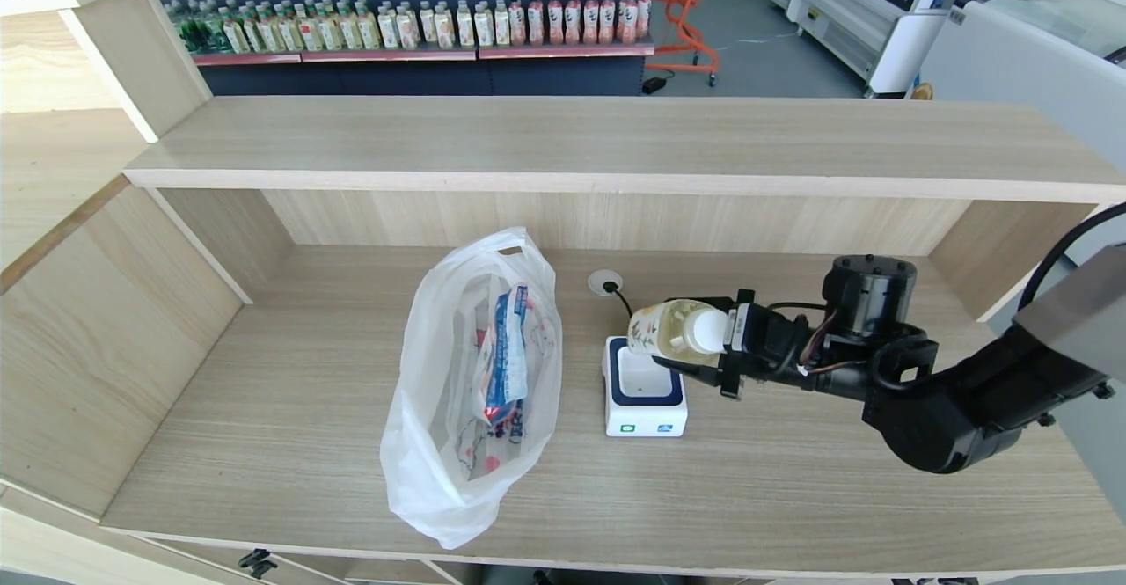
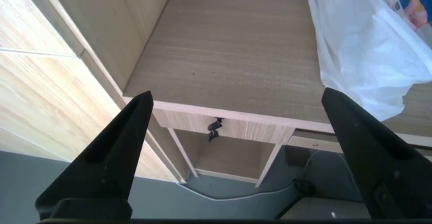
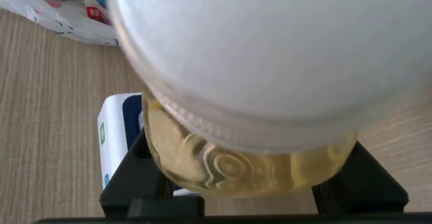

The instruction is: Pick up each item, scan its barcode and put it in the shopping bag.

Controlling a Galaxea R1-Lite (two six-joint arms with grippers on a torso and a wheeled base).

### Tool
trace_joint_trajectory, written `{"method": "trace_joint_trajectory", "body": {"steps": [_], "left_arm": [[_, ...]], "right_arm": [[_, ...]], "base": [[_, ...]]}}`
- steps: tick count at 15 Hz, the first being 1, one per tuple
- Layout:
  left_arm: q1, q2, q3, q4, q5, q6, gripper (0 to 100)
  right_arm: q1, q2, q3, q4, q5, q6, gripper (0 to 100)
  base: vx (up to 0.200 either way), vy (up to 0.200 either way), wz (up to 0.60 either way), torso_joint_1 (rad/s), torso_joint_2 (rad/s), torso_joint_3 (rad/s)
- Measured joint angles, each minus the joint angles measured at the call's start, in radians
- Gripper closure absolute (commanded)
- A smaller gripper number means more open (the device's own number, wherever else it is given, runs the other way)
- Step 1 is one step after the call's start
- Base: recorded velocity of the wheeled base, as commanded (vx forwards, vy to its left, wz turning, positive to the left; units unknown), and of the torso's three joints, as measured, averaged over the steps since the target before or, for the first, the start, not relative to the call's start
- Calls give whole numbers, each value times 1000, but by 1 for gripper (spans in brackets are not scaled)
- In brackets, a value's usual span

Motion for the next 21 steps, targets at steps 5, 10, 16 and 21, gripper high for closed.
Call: {"method": "trace_joint_trajectory", "body": {"steps": [5, 10, 16, 21], "left_arm": [[0, 0, 0, 0, 0, 0, 0], [0, 0, 0, 0, 0, 0, 0], [0, 0, 0, 0, 0, 0, 0], [1, 0, 0, 0, 0, -5, 0]], "right_arm": [[1, -156, 42, 33, -58, 305, 100], [-11, -493, 176, 219, -200, 799, 100], [-40, -623, 244, 219, -214, 917, 100], [-83, -671, 285, 216, -213, 929, 100]], "base": [[0, 0, 0, 0, 0, 0], [0, 0, 0, 0, 0, 0], [0, 0, 0, 0, 0, 0], [0, 200, 0, 3, 0, 6]]}}
